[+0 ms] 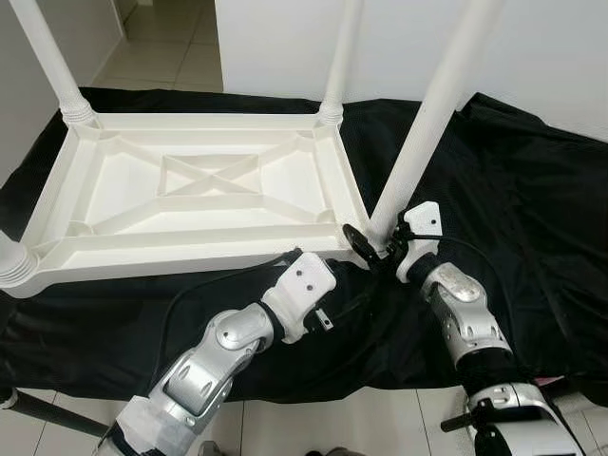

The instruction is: Building children table

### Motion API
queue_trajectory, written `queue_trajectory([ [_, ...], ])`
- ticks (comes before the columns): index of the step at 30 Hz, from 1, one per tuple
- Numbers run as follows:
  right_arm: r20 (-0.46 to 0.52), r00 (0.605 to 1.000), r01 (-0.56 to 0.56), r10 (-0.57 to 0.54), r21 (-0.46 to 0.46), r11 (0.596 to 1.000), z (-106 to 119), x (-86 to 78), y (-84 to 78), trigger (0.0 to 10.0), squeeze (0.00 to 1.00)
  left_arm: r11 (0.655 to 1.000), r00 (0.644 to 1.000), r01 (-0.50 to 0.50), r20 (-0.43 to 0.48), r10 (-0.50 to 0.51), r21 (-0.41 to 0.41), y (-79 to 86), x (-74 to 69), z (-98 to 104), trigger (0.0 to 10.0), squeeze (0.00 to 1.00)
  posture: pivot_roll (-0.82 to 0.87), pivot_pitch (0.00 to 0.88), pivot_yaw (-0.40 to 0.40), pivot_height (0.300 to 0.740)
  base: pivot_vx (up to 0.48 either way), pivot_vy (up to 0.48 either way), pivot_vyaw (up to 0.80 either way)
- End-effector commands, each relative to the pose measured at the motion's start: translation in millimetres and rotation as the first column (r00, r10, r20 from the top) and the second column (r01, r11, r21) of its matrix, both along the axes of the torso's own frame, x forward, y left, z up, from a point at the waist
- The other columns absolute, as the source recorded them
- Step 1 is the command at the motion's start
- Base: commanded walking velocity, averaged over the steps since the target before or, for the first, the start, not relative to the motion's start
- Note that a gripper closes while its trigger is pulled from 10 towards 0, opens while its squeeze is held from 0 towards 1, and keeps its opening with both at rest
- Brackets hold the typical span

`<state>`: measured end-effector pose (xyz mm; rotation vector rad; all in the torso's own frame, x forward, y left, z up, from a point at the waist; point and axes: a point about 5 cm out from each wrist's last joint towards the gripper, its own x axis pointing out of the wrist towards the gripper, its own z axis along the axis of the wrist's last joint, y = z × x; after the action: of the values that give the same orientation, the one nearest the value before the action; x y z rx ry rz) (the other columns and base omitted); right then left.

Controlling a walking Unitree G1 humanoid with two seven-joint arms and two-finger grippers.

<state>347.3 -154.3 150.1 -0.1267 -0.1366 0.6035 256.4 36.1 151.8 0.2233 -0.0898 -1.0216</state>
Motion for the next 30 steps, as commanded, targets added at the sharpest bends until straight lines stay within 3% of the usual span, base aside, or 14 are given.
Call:
queue_trajectory([
  [1, -0.006, 1.000, -0.027, 0.027, -0.024, 0.999, -1, 1.1, 0.4, 10.0, 0.00, 0.996, 0.996, 0.087, -0.014, -0.086, 0.036, -3.5, -3.8, -4, 10.0, 0.00, 0.00, 0.087, -0.068, 0.740, 0.000, 0.000, 0.00],
  [2, -0.009, 0.999, -0.044, 0.044, -0.034, 0.998, -1, 3.5, 1.5, 8.8, 0.00, 0.996, 0.996, 0.087, -0.014, -0.086, 0.038, -3.6, -3.9, -4, 10.0, 0.00, 0.00, 0.084, -0.070, 0.740, 0.000, 0.000, 0.00],
  [3, -0.010, 0.998, -0.059, 0.058, -0.039, 0.998, 0, 5.2, 1.9, 8.8, 0.00, 0.995, 0.996, 0.086, -0.013, -0.086, 0.039, -3.7, -3.9, -4, 10.0, 0.00, 0.00, 0.084, -0.070, 0.740, 0.000, 0.000, 0.00],
  [4, -0.018, 0.998, -0.065, 0.064, -0.048, 0.997, -1, 6.8, 1.7, 1.2, 0.00, 0.996, 0.996, 0.084, -0.013, -0.084, 0.040, -3.4, -3.9, -4, 10.0, 0.00, 0.01, 0.083, -0.074, 0.740, 0.000, 0.000, 0.00],
  [5, -0.024, 0.997, -0.071, 0.070, -0.051, 0.996, -2, 8.0, 1.2, 0.0, 0.00, 0.996, 0.997, 0.080, -0.013, -0.080, 0.042, -2.6, -3.7, -4, 10.0, 0.00, 0.01, 0.083, -0.076, 0.740, 0.000, 0.000, 0.00],
  [16, -0.049, 0.997, -0.067, 0.065, -0.042, 0.997, -11, 6.3, -3.3, 0.0, 0.00, 0.996, 0.997, 0.073, -0.016, -0.072, 0.041, -1.9, -4.7, -5, 10.0, 0.00, 0.02, 0.085, -0.076, 0.740, 0.000, 0.000, 0.00],
  [17, -0.052, 0.997, -0.058, 0.056, -0.029, 0.998, -12, 5.8, -3.7, 2.2, 0.00, 0.996, 0.997, 0.074, -0.016, -0.073, 0.042, -2.0, -4.7, -5, 10.0, 0.00, 0.01, 0.086, -0.074, 0.740, 0.000, 0.000, 0.00],
  [18, -0.051, 0.998, -0.048, 0.047, -0.020, 0.999, -12, 5.8, -3.8, 10.0, 0.00, 0.997, 0.998, 0.070, -0.011, -0.070, 0.040, -1.7, -4.0, -5, 10.0, 0.00, 0.01, 0.088, -0.072, 0.740, 0.000, 0.000, 0.00],
  [25, -0.060, 0.997, 0.046, -0.045, 0.019, 0.999, -13, 5.9, -4.5, 10.0, 0.00, 0.998, 0.999, 0.049, -0.004, -0.049, 0.034, 1.8, -0.1, -3, 10.0, 0.00, 0.01, 0.094, -0.071, 0.740, 0.000, 0.000, 0.00],
  [28, -0.068, 0.991, 0.121, -0.119, 0.018, 0.993, -15, 6.3, -5.2, 10.0, 0.00, 0.999, 0.999, 0.042, -0.001, -0.042, 0.031, 3.2, 0.1, -2, 10.0, 0.00, 0.01, 0.098, -0.072, 0.740, 0.000, 0.000, 0.00],
  [30, -0.087, 0.970, 0.233, -0.228, 0.054, 0.971, -18, 2.8, 0.4, 10.0, 0.00, 1.000, 1.000, 0.019, 0.004, -0.019, 0.015, 5.6, 3.0, 0, 10.0, 0.00, 0.01, 0.099, -0.071, 0.740, 0.000, 0.000, 0.00],
])
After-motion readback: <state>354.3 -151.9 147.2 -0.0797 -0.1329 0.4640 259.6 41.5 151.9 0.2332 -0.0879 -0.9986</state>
